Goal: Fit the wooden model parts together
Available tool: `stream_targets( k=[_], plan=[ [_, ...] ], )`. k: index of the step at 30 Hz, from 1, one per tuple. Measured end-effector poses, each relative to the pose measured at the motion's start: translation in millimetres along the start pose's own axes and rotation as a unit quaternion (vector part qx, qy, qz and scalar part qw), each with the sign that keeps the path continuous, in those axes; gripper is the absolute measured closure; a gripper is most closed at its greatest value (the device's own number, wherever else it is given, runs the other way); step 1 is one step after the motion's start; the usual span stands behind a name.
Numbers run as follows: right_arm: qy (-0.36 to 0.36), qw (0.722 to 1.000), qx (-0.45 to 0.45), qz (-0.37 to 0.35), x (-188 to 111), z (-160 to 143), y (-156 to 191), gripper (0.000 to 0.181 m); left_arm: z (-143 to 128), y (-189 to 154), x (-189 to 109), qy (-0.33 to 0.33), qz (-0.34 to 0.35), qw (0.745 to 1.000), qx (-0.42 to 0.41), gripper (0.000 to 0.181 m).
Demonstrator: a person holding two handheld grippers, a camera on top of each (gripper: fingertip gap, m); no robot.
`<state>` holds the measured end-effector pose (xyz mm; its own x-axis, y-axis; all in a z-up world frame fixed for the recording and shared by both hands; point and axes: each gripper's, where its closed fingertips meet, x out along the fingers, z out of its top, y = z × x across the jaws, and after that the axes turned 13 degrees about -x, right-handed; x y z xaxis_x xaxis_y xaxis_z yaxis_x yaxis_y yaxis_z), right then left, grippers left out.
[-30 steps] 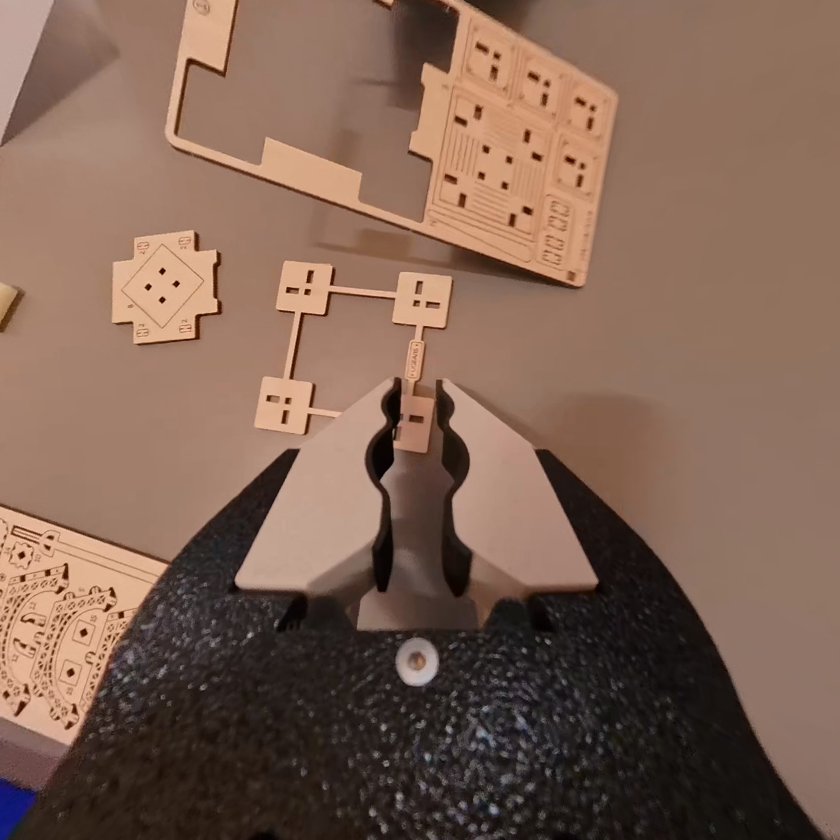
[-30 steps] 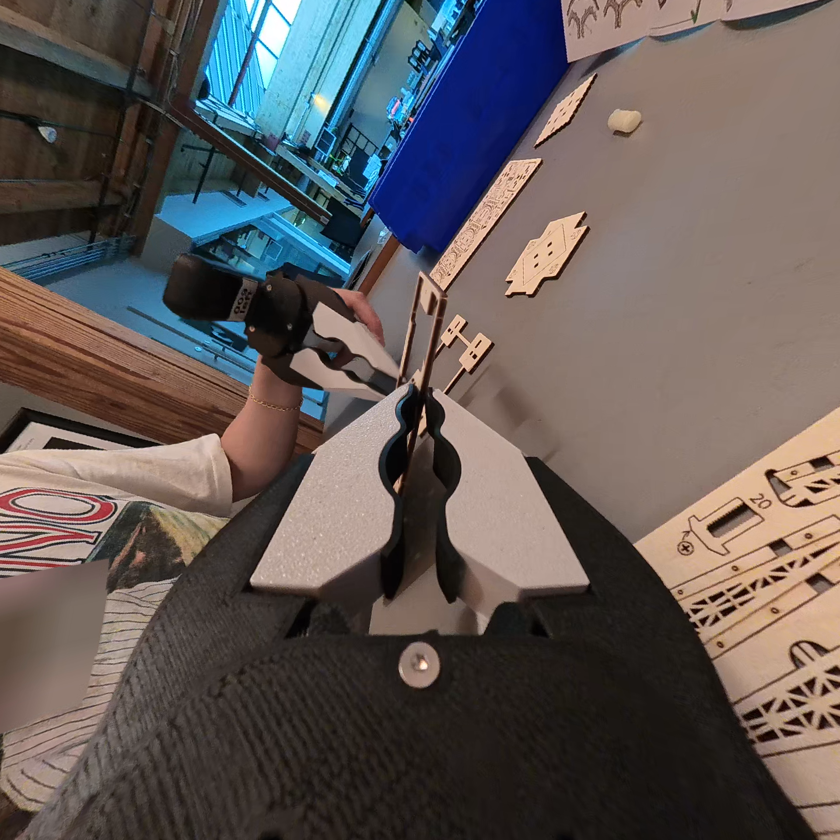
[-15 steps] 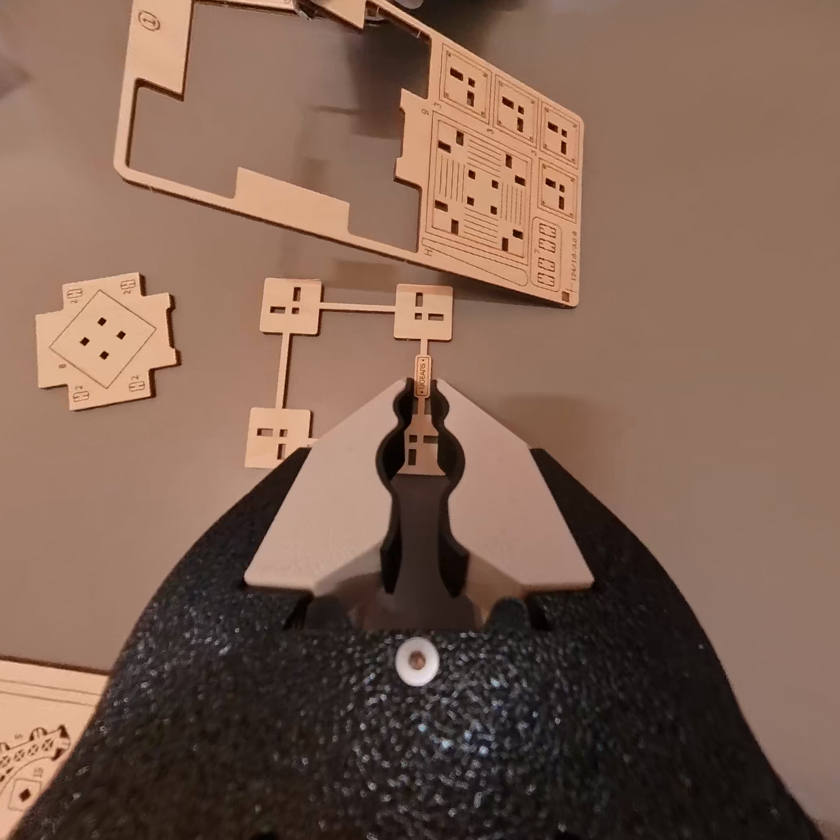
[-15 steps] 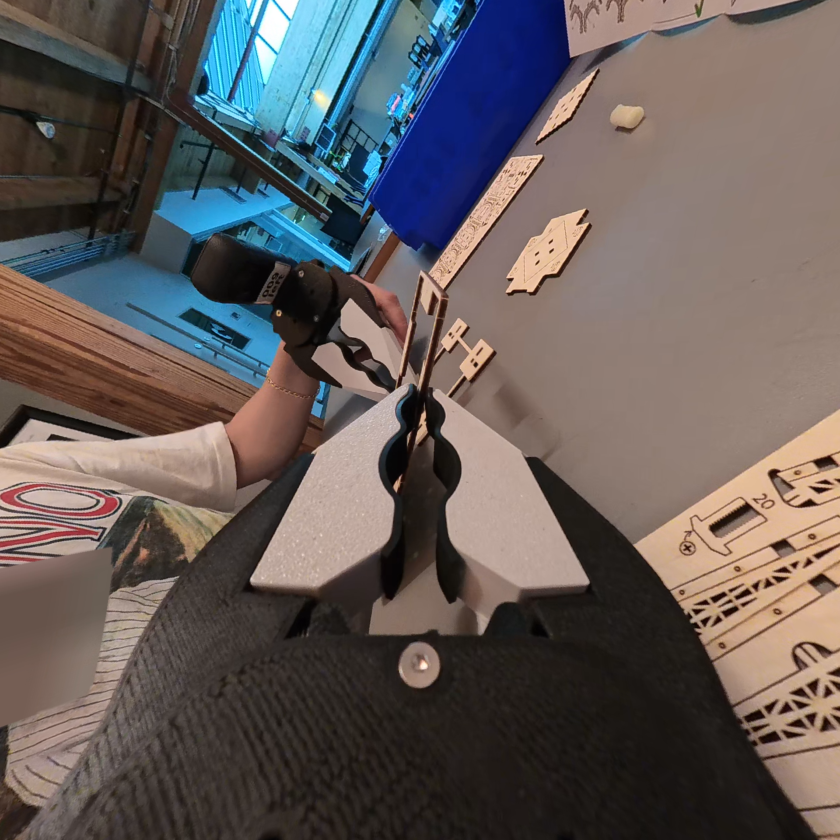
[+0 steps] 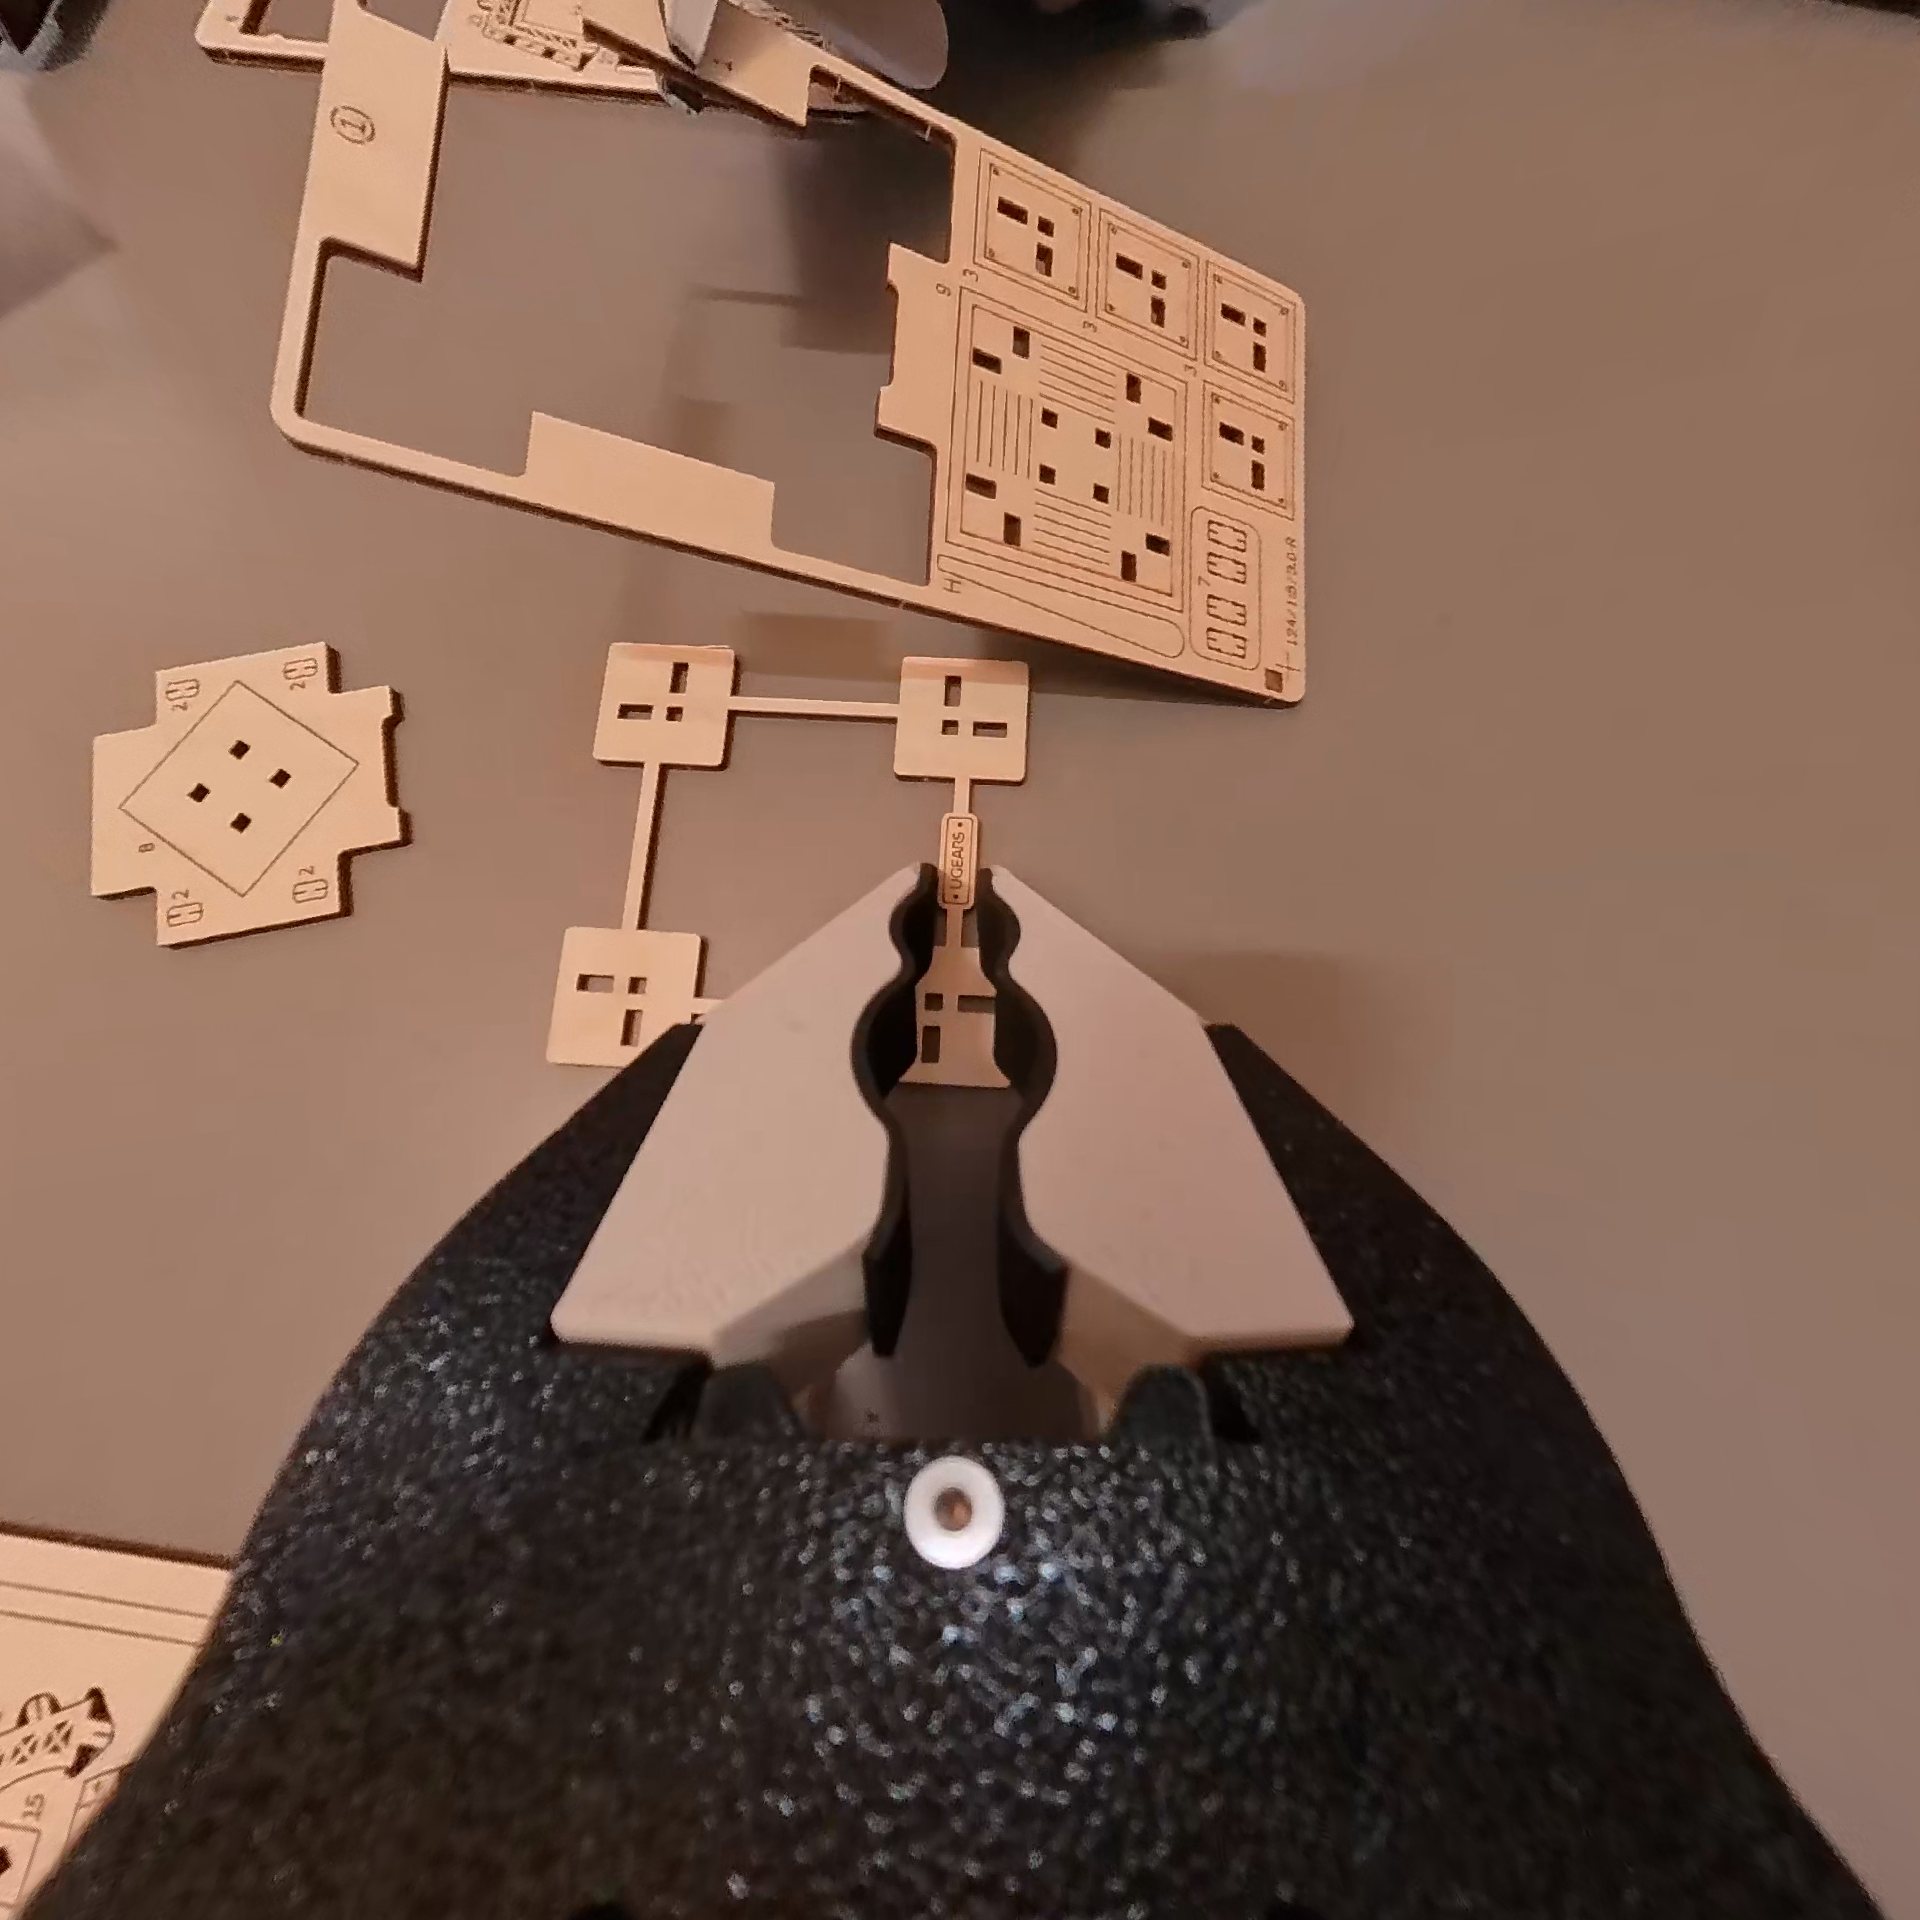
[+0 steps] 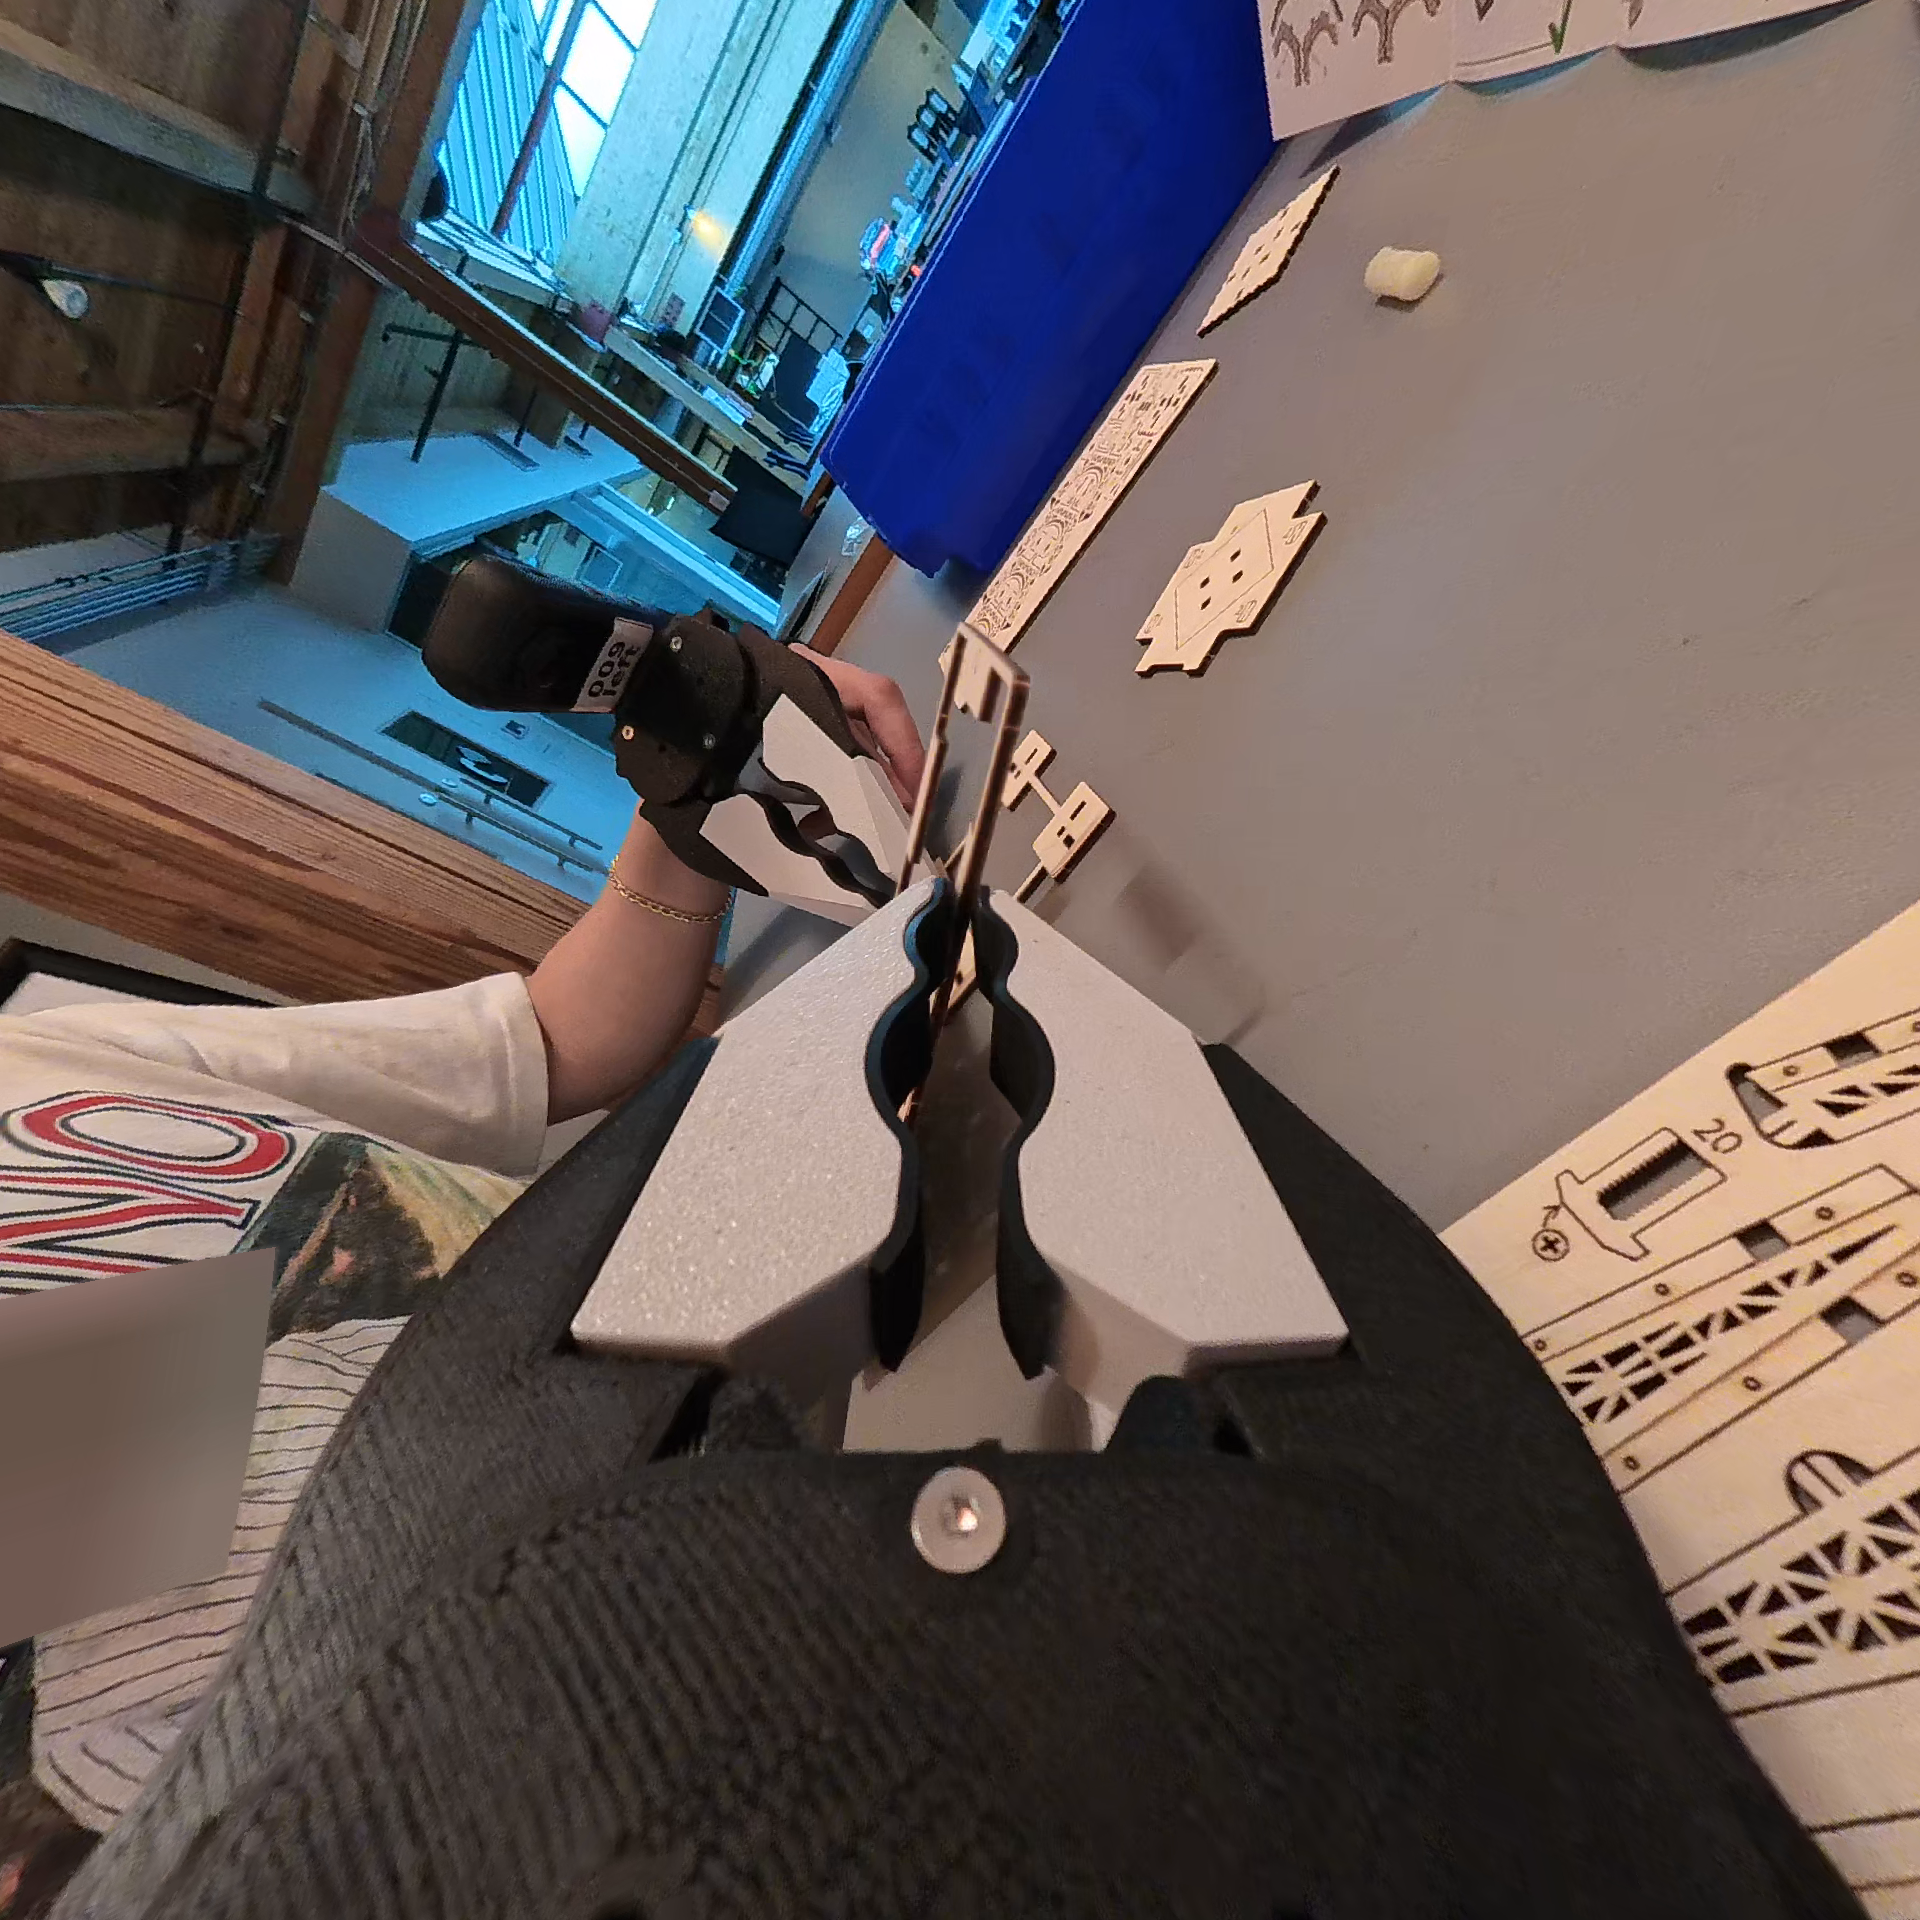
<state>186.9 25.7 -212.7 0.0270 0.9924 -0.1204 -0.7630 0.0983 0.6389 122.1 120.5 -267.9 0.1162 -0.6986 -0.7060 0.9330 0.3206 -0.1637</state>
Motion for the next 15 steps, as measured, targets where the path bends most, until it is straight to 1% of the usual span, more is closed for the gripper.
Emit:
stream_targets(
  k=[3,5,6,8,10,12,15],
  plan=[
    [0.001,1.000,0.001,-0.003,0.0,-0.1,-1.1,0.179,0.0,-0.6,-0.1,-0.004,0.000,1.000,-0.003,0.175],
    [0.000,1.000,0.002,-0.006,0.0,0.0,-2.1,0.180,-1.0,0.6,-2.6,-0.003,0.007,1.000,-0.002,0.168],
    [-0.001,1.000,0.003,-0.008,-0.2,0.6,-2.7,0.180,0.2,1.7,-5.9,-0.008,0.013,1.000,0.000,0.168],
    [-0.008,1.000,0.005,-0.010,-1.2,2.5,-3.7,0.180,12.4,1.5,-16.9,-0.047,0.015,0.999,-0.004,0.167],
    [-0.017,1.000,0.005,-0.006,-2.6,5.1,-2.6,0.180,32.0,-0.5,-30.6,-0.107,-0.001,0.994,-0.028,0.165],
    [-0.030,1.000,0.002,0.008,-4.3,9.3,1.1,0.180,50.2,8.1,-40.7,-0.162,-0.003,0.983,-0.086,0.162],
    [-0.071,0.996,-0.022,0.042,-8.6,22.5,12.1,0.181,65.1,7.0,-42.6,-0.204,-0.060,0.963,-0.164,0.155]
  ],
)
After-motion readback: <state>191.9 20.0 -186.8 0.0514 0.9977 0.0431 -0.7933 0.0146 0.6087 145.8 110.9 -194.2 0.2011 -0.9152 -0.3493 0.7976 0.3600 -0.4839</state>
